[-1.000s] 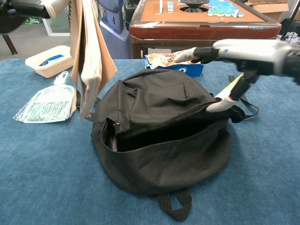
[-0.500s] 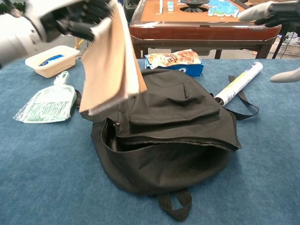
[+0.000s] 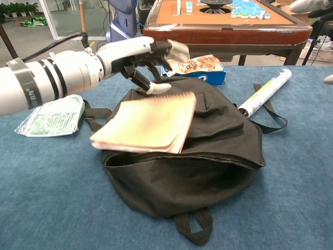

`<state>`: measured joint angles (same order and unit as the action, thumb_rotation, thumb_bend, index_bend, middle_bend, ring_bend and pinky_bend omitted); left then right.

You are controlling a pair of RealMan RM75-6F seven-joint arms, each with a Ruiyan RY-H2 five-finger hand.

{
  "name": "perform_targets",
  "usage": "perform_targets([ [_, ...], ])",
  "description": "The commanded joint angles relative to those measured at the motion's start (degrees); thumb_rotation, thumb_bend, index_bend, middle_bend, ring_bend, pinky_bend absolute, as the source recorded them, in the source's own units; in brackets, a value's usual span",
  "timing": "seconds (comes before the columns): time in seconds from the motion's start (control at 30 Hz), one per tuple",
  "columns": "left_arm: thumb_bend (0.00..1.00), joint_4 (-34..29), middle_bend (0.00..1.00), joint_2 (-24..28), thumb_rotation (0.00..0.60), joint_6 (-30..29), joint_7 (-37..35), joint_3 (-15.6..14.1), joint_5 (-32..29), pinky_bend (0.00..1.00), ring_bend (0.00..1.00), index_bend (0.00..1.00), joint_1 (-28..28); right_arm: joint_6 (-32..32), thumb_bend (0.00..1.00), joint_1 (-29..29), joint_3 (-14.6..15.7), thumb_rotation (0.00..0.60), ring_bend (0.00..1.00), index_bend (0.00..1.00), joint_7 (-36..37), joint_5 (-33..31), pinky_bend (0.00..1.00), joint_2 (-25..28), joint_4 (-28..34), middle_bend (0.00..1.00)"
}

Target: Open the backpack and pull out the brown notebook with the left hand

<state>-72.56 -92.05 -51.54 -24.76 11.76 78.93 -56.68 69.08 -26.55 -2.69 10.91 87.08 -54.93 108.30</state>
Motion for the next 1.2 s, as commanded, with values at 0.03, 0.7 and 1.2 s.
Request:
perform_targets([
  [0.03, 0.28, -0.88, 0.0, 1.42, 0.6, -1.73, -0.01, 0.71, -1.27, 0.19, 0.09, 0.0, 1.89, 0.26, 0.17, 0.44, -0.25, 0.6, 0.0, 0.0, -0.52, -0.46, 0.0, 0.34, -0.36, 0.0],
  [0.7, 0.28, -16.76, 0.02, 20.34, 0.6, -19.3, 20.32, -9.12, -6.75, 0.19, 0.09, 0.14, 25.4, 5.45, 0.25, 7.2, 0.17, 0.6, 0.12, 0.19, -19.73, -8.37, 0.19, 0.05, -4.44, 0.27],
  [1.2, 0.28, -24.04, 0.06, 24.25, 0.6, -36.36, 30.93, -14.8, -1.7, 0.19, 0.1, 0.18, 41.17, 13.88, 0.26, 15.86, 2.27, 0.6, 0.2, 0.36, -16.89, -5.98, 0.24, -3.6, -9.56, 0.36],
])
